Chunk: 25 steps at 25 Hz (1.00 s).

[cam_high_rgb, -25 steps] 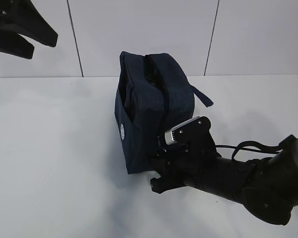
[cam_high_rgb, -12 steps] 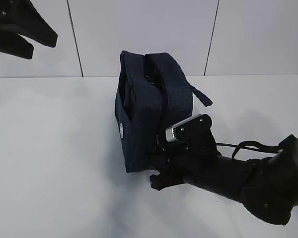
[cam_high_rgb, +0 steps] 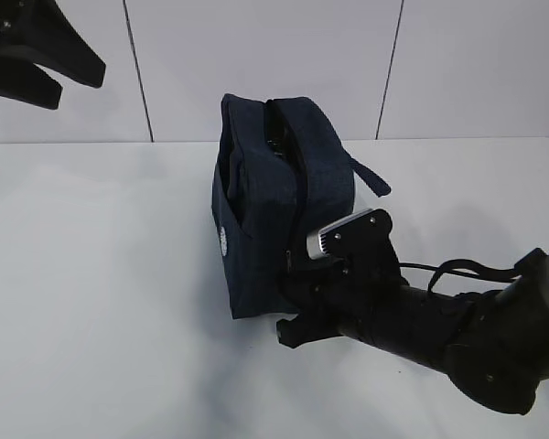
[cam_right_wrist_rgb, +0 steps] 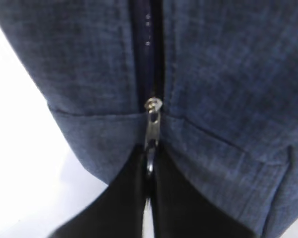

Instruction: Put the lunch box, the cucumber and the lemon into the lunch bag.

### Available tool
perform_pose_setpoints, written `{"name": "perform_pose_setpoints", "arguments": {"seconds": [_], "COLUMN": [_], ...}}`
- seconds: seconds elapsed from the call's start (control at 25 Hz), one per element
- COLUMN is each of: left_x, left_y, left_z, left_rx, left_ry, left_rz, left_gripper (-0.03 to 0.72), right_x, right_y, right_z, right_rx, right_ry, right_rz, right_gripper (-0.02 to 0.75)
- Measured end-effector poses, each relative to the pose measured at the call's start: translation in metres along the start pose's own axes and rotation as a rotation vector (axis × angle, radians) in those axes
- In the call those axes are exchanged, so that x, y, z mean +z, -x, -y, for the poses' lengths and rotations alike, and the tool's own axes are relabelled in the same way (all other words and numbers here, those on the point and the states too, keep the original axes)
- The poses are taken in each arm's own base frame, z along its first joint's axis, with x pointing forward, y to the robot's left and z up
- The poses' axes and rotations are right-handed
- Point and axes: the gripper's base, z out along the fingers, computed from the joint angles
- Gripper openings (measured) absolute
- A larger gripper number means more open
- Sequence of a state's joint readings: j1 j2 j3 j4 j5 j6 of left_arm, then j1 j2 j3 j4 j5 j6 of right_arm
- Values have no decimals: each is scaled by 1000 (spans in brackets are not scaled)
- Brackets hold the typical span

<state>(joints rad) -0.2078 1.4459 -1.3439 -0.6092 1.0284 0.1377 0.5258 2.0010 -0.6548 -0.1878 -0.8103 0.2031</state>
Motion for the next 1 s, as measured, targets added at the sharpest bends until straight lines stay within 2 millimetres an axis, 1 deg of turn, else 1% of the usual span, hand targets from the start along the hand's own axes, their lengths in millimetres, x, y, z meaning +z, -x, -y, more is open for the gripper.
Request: {"name": "perform_pose_setpoints", "arguments": {"seconds": [0.44,1.0], "left_x": [0,0], "left_y": [0,0], "left_z": [-1,-1], "left_rx": [4,4], "left_ry": [7,7], "left_rz": [-1,-1], "left_gripper": [432,432], "right_x": [-1,-31], "right_y": [-1,24], "right_z": [1,0], "right_rx": [0,-24], "right_ry": [-10,-80], "right_rz": [-36,-227], "right_gripper": [8,8]}}
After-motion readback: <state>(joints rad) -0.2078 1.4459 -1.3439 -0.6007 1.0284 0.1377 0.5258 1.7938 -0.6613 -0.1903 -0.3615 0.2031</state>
